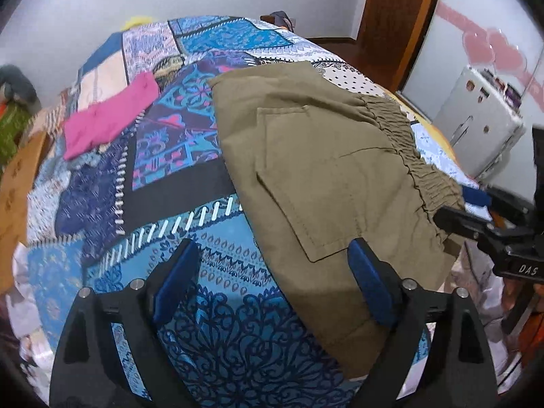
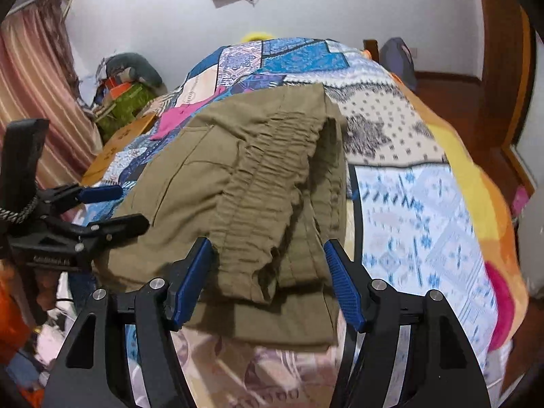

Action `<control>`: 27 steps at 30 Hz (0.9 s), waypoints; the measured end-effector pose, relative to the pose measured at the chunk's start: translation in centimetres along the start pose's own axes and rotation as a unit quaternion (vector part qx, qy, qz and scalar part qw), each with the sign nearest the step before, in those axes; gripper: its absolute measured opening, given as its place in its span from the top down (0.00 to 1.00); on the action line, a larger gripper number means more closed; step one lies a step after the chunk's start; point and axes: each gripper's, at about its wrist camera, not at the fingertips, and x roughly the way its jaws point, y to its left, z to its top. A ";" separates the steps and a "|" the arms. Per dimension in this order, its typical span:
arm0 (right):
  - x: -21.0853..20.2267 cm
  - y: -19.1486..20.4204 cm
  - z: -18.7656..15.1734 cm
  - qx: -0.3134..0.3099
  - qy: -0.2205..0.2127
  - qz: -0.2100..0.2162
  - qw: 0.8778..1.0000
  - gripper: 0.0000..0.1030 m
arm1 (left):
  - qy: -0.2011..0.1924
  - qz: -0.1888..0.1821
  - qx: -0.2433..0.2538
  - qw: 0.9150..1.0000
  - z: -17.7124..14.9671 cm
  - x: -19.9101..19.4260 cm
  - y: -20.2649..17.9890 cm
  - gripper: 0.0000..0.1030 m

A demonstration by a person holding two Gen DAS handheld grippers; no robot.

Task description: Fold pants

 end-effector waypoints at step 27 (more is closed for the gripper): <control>-0.2 -3.0 0.2 0.000 0.005 -0.010 1.000 0.35 | 0.046 -0.067 -0.069 0.994 15.1 11.2 7.0 0.35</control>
